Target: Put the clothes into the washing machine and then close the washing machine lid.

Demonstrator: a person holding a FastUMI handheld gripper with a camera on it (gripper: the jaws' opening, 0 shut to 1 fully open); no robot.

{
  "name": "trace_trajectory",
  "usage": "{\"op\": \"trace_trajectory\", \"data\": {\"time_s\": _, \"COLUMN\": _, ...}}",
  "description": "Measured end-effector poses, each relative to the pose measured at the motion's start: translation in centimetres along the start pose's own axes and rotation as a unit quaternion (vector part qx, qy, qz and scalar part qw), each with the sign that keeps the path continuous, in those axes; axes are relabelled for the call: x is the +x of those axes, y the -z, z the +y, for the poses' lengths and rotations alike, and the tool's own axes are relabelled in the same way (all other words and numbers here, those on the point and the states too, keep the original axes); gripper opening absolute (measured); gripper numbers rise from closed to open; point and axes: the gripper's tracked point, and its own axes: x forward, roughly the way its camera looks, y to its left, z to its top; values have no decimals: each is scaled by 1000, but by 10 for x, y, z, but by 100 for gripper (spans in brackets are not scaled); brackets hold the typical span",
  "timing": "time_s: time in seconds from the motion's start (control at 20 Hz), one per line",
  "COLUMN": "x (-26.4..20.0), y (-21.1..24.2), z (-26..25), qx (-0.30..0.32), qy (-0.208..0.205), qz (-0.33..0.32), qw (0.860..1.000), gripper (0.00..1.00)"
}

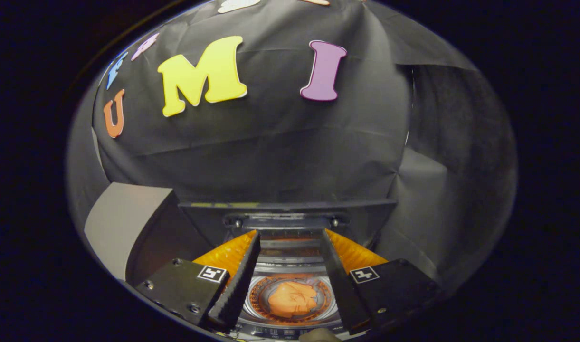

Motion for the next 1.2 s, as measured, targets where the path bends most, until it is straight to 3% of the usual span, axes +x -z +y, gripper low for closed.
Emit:
{"op": "trace_trajectory", "data": {"time_s": 0.4, "x": 22, "y": -48, "z": 4, "qx": -2, "qy": 6, "qz": -11, "qw": 1000, "gripper": 80}}
{"op": "trace_trajectory", "data": {"time_s": 0.95, "x": 82, "y": -52, "z": 9, "qx": 8, "qy": 20, "qz": 18, "qw": 1000, "gripper": 80}}
{"op": "trace_trajectory", "data": {"time_s": 1.1, "x": 98, "y": -34, "z": 7, "qx": 12, "qy": 26, "qz": 45, "qw": 999, "gripper": 80}}
{"op": "trace_trajectory", "data": {"time_s": 1.2, "x": 106, "y": -33, "z": 6, "qx": -7, "qy": 32, "qz": 32, "qw": 999, "gripper": 80}}
